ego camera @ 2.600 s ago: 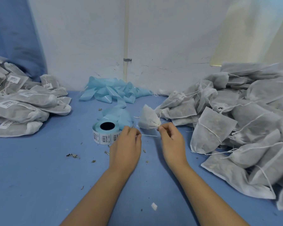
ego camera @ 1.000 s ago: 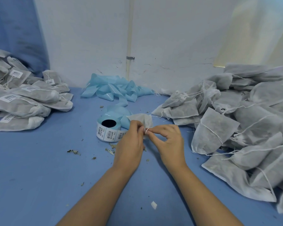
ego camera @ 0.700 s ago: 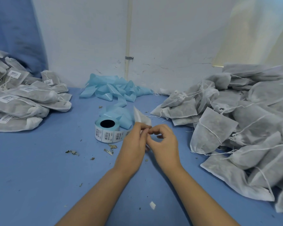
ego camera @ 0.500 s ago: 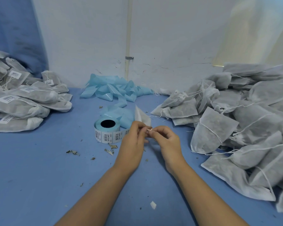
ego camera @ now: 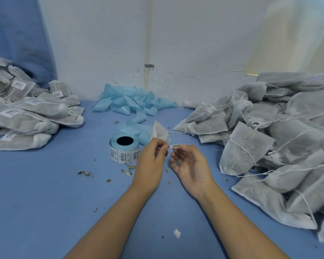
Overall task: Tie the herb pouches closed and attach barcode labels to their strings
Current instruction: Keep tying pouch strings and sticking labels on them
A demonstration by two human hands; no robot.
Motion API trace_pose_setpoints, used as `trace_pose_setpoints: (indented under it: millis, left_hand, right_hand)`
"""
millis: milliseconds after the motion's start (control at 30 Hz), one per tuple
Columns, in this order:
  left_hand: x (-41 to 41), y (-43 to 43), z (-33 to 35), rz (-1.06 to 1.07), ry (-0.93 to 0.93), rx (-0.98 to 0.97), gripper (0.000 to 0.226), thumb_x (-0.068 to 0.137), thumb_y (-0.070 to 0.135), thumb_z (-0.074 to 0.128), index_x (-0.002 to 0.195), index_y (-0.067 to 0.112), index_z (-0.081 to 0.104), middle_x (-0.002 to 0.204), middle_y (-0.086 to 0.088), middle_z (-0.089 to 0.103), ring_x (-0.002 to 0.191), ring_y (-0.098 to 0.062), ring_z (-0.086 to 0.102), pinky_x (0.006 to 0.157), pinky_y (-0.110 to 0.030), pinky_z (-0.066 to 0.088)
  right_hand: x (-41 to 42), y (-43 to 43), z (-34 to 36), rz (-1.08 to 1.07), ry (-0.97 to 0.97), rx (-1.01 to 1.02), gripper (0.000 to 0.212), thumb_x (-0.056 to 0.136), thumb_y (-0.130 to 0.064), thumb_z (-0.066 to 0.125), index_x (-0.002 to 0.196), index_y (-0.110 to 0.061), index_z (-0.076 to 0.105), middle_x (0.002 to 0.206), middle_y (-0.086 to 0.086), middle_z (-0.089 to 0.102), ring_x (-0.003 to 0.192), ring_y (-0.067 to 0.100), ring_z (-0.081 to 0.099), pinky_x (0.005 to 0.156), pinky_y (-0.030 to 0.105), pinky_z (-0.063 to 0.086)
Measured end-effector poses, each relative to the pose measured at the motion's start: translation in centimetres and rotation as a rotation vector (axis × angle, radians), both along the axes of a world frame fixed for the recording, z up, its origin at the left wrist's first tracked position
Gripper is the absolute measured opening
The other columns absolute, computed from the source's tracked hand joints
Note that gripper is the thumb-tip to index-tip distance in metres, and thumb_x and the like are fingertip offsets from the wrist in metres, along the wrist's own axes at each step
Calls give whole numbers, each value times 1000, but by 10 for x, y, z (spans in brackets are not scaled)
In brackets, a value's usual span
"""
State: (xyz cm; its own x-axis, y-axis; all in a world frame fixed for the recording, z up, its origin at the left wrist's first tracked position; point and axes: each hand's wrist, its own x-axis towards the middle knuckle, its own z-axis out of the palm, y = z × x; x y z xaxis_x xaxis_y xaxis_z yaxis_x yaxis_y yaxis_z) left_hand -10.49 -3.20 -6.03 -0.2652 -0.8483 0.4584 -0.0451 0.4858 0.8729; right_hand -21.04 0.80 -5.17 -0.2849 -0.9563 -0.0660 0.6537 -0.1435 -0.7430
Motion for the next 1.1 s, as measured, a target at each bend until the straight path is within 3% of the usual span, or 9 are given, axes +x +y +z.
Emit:
trace_pose_setpoints:
  millis: [167, 400, 500, 567, 700, 767, 900, 1000, 1100]
  left_hand:
    - [-2, -2, -2, 42, -15, 72, 9, 97, 12, 50, 92, 10, 57, 86, -4, 64, 72, 4, 57, 63, -6, 40]
    - [-3, -2, -2, 73, -36, 98, 10, 97, 12, 50, 93, 8, 58, 85, -3, 63, 69, 7, 56, 63, -4, 40]
    - [-3, -2, -2, 83, -49, 87, 9, 96, 12, 50, 94, 11, 59, 89, 1, 64, 79, 0, 58, 65, -5, 40]
    - [-1, -3, -3, 124, -131, 10, 11, 92, 11, 51, 96, 17, 60, 91, 6, 61, 86, -6, 54, 71, -13, 41]
    - [6, -2, 0, 211, -383, -436, 35, 70, -3, 55, 101, 11, 64, 91, 7, 53, 99, -18, 43, 80, -38, 44]
    - [9, -4, 3, 140, -447, -453, 44, 66, -8, 58, 107, 6, 63, 99, -2, 61, 105, -22, 42, 81, -46, 46]
    - [9, -8, 1, 126, -456, -500, 47, 74, -3, 65, 120, 7, 58, 115, -6, 56, 107, -24, 45, 86, -42, 46]
    - [12, -10, 5, 160, -334, -379, 40, 94, 11, 52, 134, 13, 46, 129, 5, 41, 116, -15, 44, 97, -18, 35]
    - [16, -14, 8, 218, -371, -481, 30, 86, -6, 54, 115, -2, 60, 137, -12, 43, 120, -25, 47, 94, -17, 31]
  right_hand:
    - [-3, 0, -1, 8, -40, -7, 10, 65, -12, 61, 73, -9, 57, 70, 2, 59, 66, 14, 55, 66, 23, 47]
    - [-6, 0, -2, 10, -63, -17, 12, 64, -11, 61, 75, -9, 56, 72, 2, 58, 66, 13, 53, 66, 23, 45]
    - [-6, 0, -2, 21, -72, -21, 11, 65, -12, 62, 75, -9, 57, 73, 2, 58, 66, 13, 53, 68, 24, 44]
    - [-7, 1, -1, 59, -102, -33, 7, 67, -14, 63, 73, -10, 60, 74, 1, 58, 67, 13, 54, 69, 24, 44]
    - [-5, 5, 1, 232, -138, -114, 19, 55, -17, 79, 67, -12, 66, 76, 1, 60, 69, 14, 57, 69, 25, 45]
    - [-2, 7, 3, 318, -128, -146, 29, 46, -18, 87, 66, -12, 67, 75, 2, 60, 68, 14, 57, 64, 24, 45]
    - [2, 10, 5, 437, -64, -173, 31, 45, -23, 90, 64, -14, 67, 72, -1, 57, 66, 12, 54, 58, 20, 41]
    - [2, 12, 5, 514, -39, -195, 28, 49, -24, 88, 63, -17, 66, 72, -3, 55, 66, 11, 52, 59, 19, 39]
    - [1, 11, 3, 519, -60, -186, 27, 49, -21, 86, 63, -15, 63, 72, -2, 56, 66, 13, 54, 60, 20, 42]
